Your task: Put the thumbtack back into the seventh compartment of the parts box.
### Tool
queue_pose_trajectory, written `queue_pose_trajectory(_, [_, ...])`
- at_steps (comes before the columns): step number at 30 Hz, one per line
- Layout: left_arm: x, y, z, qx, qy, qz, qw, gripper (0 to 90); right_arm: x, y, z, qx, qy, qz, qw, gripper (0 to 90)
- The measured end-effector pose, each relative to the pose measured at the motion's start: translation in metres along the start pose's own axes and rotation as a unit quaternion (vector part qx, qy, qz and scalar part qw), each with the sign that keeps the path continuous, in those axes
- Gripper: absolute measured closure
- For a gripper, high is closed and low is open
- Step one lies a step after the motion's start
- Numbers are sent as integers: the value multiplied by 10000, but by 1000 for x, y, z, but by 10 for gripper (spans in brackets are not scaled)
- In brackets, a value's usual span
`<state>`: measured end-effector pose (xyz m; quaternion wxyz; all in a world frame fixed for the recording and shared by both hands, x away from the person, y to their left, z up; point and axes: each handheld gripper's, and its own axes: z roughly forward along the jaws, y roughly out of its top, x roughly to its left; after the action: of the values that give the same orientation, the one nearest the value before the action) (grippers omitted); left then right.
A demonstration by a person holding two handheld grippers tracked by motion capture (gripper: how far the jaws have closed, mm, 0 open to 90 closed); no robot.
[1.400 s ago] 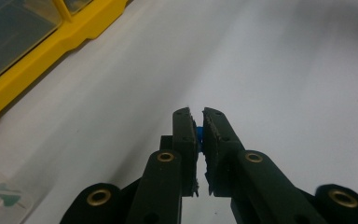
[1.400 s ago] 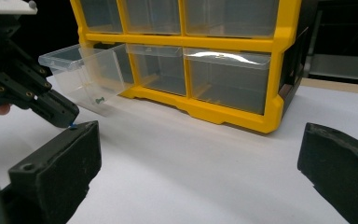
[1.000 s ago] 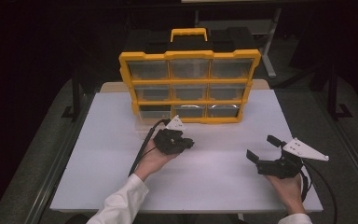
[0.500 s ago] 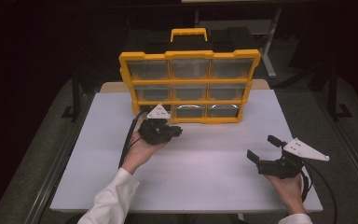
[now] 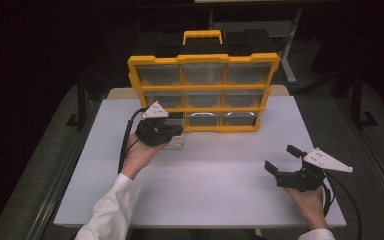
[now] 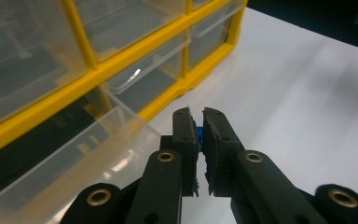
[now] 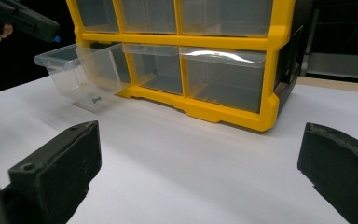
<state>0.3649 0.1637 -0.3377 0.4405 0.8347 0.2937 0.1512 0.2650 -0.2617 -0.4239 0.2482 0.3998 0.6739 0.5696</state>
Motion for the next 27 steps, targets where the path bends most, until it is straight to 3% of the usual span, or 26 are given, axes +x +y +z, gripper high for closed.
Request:
queue_pose_trajectory(8, [15,-2,-2,-40,198,-171,9996,840,0,-1,0,18,-3,0,10000,0])
queue_pose_trajectory(18, [30,-6,-2,92,402,-269,9988,840,1,-1,1,28,0,11,10000,0])
queue_pose_trajectory(27, [39,-10,1,182,473,-381,9980,834,2,-1,1,54,4,-14,10000,0])
